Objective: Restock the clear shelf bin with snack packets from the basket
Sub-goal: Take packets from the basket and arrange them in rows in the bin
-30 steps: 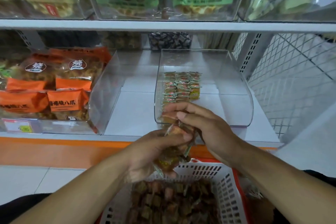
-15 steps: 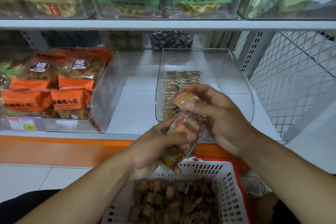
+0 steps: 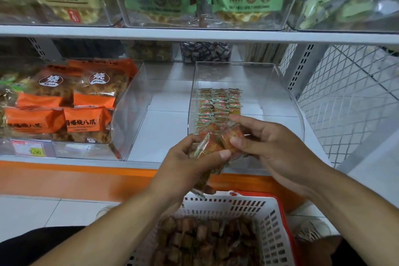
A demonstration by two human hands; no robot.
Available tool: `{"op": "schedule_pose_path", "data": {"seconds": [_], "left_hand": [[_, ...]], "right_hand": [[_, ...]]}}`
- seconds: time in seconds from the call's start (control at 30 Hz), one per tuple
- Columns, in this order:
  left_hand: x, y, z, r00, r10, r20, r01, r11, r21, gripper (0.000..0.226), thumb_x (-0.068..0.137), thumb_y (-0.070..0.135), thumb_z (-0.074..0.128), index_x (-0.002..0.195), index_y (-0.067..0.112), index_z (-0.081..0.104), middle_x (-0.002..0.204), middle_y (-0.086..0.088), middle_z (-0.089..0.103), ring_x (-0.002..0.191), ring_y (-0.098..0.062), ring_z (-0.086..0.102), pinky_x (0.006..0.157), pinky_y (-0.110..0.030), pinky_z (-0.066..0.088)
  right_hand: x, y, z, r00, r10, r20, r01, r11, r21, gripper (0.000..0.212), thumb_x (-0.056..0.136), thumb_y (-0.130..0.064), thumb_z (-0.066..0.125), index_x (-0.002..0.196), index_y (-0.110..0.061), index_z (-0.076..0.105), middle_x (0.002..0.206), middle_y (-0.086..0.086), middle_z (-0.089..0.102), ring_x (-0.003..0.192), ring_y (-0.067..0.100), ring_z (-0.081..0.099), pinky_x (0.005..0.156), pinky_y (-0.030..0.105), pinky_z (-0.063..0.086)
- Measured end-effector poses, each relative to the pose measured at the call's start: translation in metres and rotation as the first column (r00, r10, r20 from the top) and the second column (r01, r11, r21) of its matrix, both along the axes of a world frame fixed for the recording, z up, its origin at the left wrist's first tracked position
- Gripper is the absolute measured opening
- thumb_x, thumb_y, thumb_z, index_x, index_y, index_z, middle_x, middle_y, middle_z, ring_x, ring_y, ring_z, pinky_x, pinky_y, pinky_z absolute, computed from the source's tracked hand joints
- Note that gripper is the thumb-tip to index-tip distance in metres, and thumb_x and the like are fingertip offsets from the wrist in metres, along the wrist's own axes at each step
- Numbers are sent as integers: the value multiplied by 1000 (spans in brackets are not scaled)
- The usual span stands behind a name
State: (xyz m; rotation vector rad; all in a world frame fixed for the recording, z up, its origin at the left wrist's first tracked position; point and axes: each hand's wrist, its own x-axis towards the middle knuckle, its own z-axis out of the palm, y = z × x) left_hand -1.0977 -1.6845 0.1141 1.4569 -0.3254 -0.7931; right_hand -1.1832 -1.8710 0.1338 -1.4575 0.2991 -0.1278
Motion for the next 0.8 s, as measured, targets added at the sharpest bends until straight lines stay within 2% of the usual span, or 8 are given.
{"op": "schedule_pose_path", "data": {"seconds": [0.1,0.2,0.27,0.37,0.47,0.57,0.7,0.8], "left_hand": [[-1,0,2,1000,-7,-14,7,1000,20,49,62,54,89,106,39,75,93,5,78,65,-14,74,48,-31,57],[-3,-2,2,1000,-8,-8,8,1000,7,50,60,62,81,105,41,75,91,8,78,66,-12,74,47,-31,57],[-4,-3,2,1000,1,4,-1,1000,-1,51,62,68,75,107,43,74,91,9,78,69,-11,75,49,-33,58],[-7,-4,1,999,31,35,-31,1000,-5,49,67,69,65,107,41,72,87,10,79,64,-14,76,43,-29,56],[-9,-6,-2,993,89,81,-87,996,-31,60,65,71,63,111,33,68,82,5,79,61,-17,76,39,-27,54],[-9,-9,-3,984,96,150,-95,995,-13,61,65,72,62,112,33,65,80,3,79,59,-19,76,38,-26,53],[-7,-11,-2,982,59,177,-62,998,10,63,66,75,58,114,34,62,78,6,79,57,-17,75,38,-26,53],[-8,-11,0,987,23,157,-24,1000,8,62,66,74,55,111,33,63,74,4,78,46,-13,70,35,-21,49]], "right_hand": [[0,-1,0,1000,1,7,-1,1000,3,70,63,-24,83,131,-20,66,122,-1,73,118,13,66,84,22,57],[1,2,0,999,32,4,-32,999,9,67,66,-20,81,131,-15,65,124,-1,72,122,11,64,92,22,55],[1,3,1,1000,25,-16,-25,1000,-13,66,65,-23,83,129,-18,68,121,-1,74,119,13,66,91,23,55],[-3,9,0,998,29,-63,-35,995,-96,66,64,-31,85,128,-25,68,117,-4,75,113,13,68,86,20,57],[-5,22,-4,986,108,-123,-117,991,-64,77,76,-26,79,148,-24,49,123,-6,72,117,12,67,104,34,52],[-6,33,-6,985,106,-134,-124,983,-133,87,80,-31,75,156,-29,32,132,-18,66,122,2,62,110,35,47],[-4,31,-6,996,12,-88,-16,999,-48,90,69,-23,87,149,-24,47,127,-11,70,116,12,67,101,42,54],[-4,26,-6,997,59,-46,-57,998,39,68,69,-9,89,131,-25,65,120,2,74,110,24,71,94,46,57]]}}
